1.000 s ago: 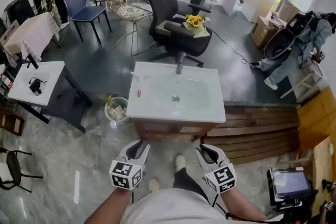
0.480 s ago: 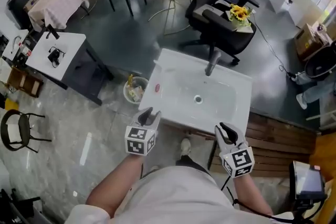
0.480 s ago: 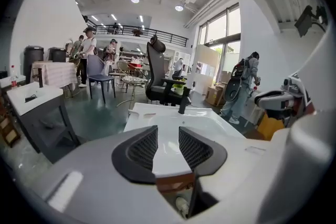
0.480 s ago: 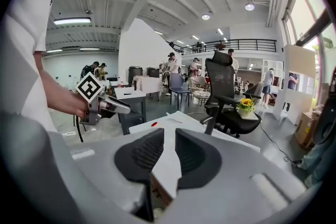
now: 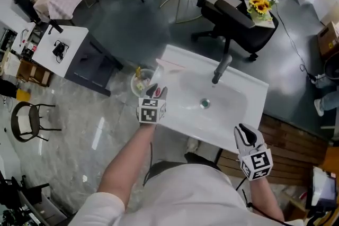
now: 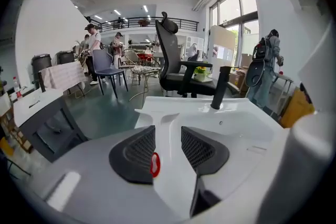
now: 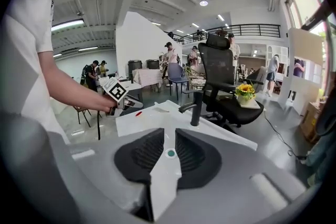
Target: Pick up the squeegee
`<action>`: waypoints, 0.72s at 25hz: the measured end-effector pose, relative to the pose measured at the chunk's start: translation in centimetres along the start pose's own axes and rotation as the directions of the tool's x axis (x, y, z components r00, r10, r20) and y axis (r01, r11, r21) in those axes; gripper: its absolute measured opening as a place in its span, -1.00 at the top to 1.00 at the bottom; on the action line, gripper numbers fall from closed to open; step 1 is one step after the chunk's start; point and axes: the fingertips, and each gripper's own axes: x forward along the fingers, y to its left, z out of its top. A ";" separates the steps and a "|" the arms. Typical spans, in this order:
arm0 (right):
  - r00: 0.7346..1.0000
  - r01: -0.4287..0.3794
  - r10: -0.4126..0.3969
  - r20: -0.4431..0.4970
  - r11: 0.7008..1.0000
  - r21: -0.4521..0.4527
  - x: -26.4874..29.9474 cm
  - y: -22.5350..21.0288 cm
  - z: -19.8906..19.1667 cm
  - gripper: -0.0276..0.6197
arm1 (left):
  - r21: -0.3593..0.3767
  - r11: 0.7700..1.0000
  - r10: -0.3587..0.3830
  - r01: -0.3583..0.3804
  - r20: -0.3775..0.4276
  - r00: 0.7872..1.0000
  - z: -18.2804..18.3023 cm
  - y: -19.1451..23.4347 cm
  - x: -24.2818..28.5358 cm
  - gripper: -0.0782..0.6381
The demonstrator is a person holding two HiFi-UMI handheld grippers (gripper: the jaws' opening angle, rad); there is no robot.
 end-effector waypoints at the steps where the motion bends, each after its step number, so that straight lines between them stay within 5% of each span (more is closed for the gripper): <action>1: 1.000 0.003 -0.003 -0.010 1.000 0.004 0.2 -0.8 -0.3 0.75 | 0.000 1.000 0.011 -0.011 -0.010 1.000 0.0 0.5 1.3 0.32; 12: 0.996 0.034 -0.030 -0.083 0.998 0.047 1.3 -7.4 -1.9 0.75 | -0.012 0.999 0.048 -0.049 -0.081 0.996 -0.5 3.0 9.0 0.28; 18: 0.994 0.034 -0.027 -0.105 0.998 0.059 2.0 -8.2 -2.4 0.75 | -0.008 0.997 0.076 -0.077 -0.102 0.992 -0.8 3.3 9.9 0.46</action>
